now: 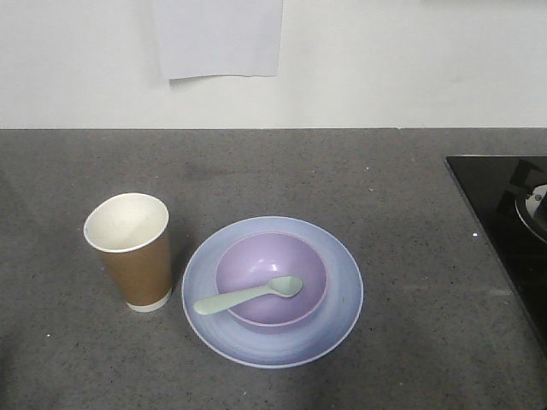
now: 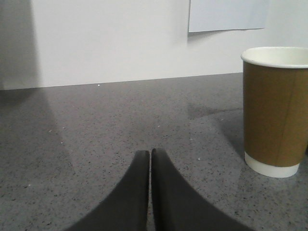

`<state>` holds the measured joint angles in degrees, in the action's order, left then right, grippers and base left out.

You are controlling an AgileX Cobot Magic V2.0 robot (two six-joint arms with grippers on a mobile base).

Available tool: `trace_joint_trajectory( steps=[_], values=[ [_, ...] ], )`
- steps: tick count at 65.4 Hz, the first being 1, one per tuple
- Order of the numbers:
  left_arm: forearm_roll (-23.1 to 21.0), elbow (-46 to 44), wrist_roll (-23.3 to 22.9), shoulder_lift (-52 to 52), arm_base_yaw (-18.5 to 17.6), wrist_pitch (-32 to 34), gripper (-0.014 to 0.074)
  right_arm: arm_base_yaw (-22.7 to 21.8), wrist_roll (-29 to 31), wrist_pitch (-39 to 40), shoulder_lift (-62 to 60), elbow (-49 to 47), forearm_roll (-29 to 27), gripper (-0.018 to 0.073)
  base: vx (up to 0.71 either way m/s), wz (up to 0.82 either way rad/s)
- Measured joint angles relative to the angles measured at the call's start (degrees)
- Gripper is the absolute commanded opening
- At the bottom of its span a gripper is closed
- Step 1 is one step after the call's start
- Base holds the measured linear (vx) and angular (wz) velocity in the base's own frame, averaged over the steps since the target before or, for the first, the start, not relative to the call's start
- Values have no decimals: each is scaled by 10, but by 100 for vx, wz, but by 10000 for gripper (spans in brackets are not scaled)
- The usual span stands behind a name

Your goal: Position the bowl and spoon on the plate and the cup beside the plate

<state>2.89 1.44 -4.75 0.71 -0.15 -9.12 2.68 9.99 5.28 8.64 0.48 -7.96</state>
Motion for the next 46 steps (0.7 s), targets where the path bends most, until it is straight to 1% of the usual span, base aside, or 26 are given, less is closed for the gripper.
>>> trace_joint_trajectory(
  steps=[13, 30, 37, 46],
  values=[
    [0, 0, 0, 0, 0, 0, -6, -6, -65, -53, -51, 1, 66, -6, 0, 0],
    [0, 0, 0, 0, 0, 0, -6, -41, -151, -83, -92, 11, 109, -6, 0, 0],
    [0, 0, 0, 0, 0, 0, -6, -49, -166, -92, -93, 11, 129, -6, 0, 0],
    [0, 0, 0, 0, 0, 0, -6, -49, -171, -104, -93, 11, 149, -6, 0, 0]
  ],
)
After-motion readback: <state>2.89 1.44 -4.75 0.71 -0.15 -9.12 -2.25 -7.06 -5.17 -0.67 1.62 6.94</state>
